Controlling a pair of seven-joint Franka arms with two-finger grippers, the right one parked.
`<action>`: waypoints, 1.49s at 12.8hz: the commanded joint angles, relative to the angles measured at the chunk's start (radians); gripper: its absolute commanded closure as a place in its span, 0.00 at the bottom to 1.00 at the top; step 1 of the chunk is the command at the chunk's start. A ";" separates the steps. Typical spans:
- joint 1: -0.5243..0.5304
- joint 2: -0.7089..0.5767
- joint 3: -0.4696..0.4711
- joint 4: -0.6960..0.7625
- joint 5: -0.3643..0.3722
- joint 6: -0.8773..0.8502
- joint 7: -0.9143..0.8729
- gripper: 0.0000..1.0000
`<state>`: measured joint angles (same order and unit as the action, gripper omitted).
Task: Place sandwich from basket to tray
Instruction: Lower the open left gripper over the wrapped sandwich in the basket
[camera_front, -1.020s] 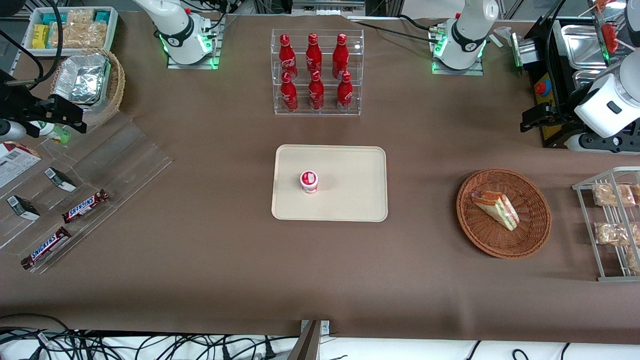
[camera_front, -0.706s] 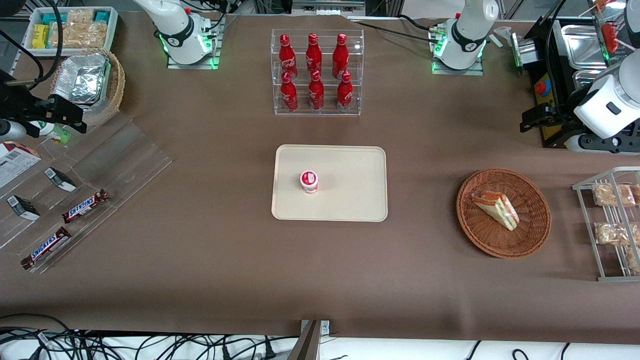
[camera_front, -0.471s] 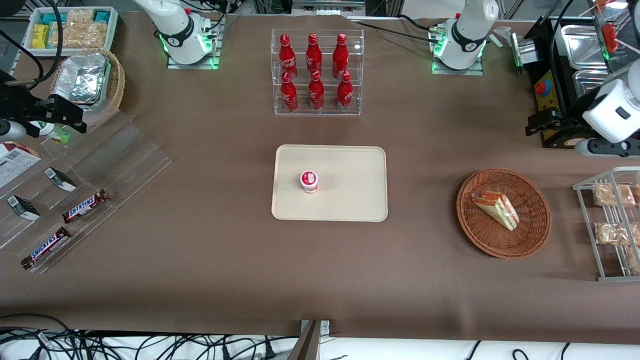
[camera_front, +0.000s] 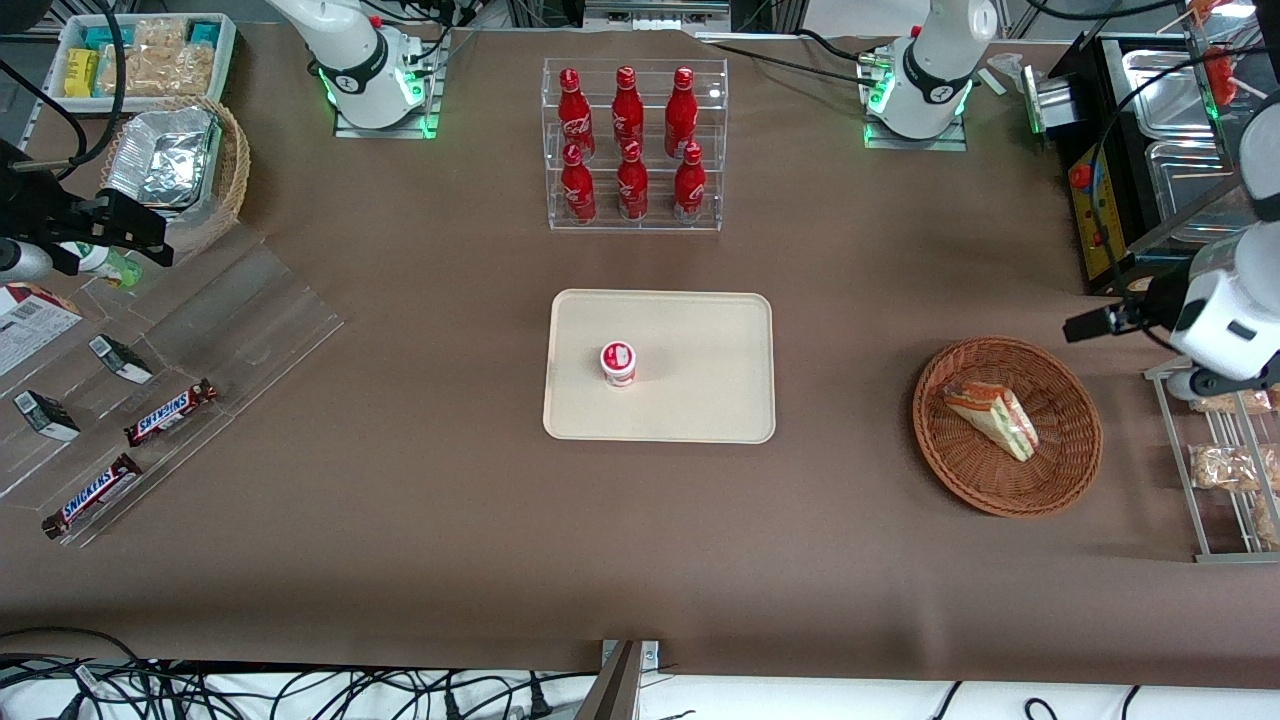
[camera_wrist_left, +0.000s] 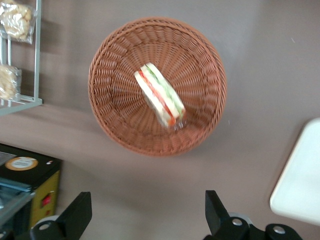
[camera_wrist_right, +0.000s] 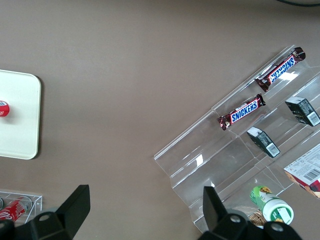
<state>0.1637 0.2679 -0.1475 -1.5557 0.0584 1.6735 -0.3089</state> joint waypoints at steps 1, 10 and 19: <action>0.003 -0.012 -0.003 -0.134 0.026 0.167 -0.163 0.00; 0.011 0.069 -0.001 -0.371 0.027 0.627 -0.463 0.00; 0.010 0.183 -0.003 -0.374 0.179 0.749 -0.588 0.00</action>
<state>0.1705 0.4348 -0.1471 -1.9313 0.2052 2.3988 -0.8711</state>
